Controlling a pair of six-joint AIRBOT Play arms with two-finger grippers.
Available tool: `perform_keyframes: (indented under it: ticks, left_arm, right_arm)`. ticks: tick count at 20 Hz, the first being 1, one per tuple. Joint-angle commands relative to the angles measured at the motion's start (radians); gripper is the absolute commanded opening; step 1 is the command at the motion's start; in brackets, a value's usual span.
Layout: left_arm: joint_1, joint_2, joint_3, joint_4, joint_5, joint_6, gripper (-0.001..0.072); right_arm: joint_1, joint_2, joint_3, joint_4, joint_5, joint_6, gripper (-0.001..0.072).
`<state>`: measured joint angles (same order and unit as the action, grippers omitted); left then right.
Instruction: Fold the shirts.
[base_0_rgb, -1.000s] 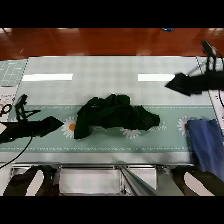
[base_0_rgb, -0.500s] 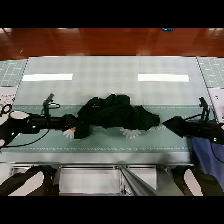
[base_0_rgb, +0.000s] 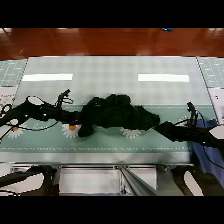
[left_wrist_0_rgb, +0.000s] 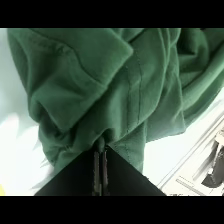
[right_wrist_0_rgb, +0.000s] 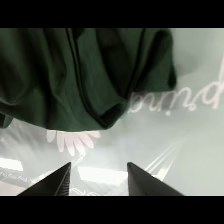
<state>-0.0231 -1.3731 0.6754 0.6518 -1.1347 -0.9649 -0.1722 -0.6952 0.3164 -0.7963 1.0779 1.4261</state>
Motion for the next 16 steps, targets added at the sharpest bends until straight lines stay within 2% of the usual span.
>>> perform_keyframes:
  ticks: [1,4,7,10,11,12,13,15,16]
  left_arm:
    - [-0.006,-0.014,0.055,0.03,-0.029,-0.009,0.0016]
    - [-0.006,-0.014,0.06,0.03,-0.029,-0.009,0.0017]
    - [-0.006,-0.014,0.06,0.03,-0.028,-0.009,0.0017]
    - [-0.006,-0.014,0.06,0.03,-0.026,-0.009,0.0017]
    - [-0.006,-0.014,0.06,0.03,-0.026,-0.009,0.0017]
    - [-0.002,-0.014,0.063,0.03,-0.026,-0.009,0.0017]
    - [0.012,-0.009,0.077,0.029,-0.034,-0.009,0.0016]
    - [0.066,0.023,0.138,0.017,-0.082,-0.009,0.0017]
    - [0.105,0.051,0.187,-0.01,-0.109,-0.01,0.0016]
  right_arm:
    - [0.076,-0.054,-0.003,0.003,-0.094,0.029,0.041]
    - [0.109,-0.193,0.008,0.1,-0.219,-0.005,0.041]
    - [0.182,-0.369,0.069,0.254,-0.248,-0.143,0.041]
    - [0.255,-0.531,0.161,0.299,-0.275,-0.161,0.0392]
    - [0.276,-0.576,0.198,0.3,-0.263,-0.169,0.0308]
    - [0.287,-0.605,0.238,0.301,-0.232,-0.19,0.0098]
    - [0.287,-0.613,0.28,0.3,-0.182,-0.223,0.0028]
    - [0.272,-0.581,0.407,0.254,-0.068,-0.239,0.0027]
    - [0.254,-0.552,0.487,0.208,-0.027,-0.209,0.0027]
